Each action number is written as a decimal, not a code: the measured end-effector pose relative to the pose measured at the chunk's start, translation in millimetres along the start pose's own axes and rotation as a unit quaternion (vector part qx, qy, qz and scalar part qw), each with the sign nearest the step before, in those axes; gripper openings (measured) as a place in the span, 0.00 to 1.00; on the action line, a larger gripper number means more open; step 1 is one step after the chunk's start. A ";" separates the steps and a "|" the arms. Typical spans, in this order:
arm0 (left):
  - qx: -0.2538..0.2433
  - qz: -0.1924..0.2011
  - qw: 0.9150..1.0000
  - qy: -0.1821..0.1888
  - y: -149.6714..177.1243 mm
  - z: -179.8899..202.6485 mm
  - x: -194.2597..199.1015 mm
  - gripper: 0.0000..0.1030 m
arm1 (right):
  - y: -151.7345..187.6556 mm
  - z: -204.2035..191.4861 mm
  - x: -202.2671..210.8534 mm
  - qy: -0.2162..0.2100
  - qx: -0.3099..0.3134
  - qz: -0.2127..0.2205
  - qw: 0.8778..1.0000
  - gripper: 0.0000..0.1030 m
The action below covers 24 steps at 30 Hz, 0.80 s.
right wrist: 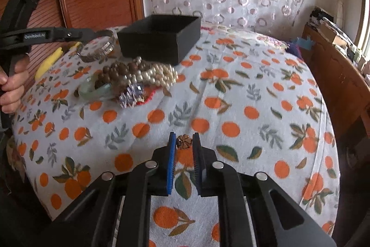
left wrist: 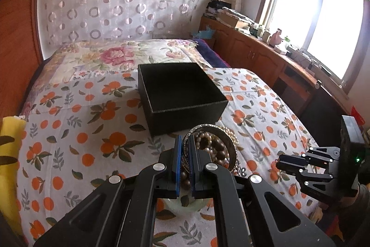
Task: Organize jewelry
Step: 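Carry the silver bangle into the black box and open the left tool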
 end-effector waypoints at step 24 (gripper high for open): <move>0.030 0.031 0.999 -0.027 -71.5 -41.6 -54.5 0.05 | -130.9 -3.6 -73.6 -0.059 0.023 0.068 0.996 0.15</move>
Point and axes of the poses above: each gripper's, at about its wrist camera, not at the fingertips, and x roughly against the way its jaws point, z to its right, y to its underside, the point moved 5 cm from there along -x, roughly the way its jaws point, and after that the axes turned 10 degrees about z, right-handed, at the moved point
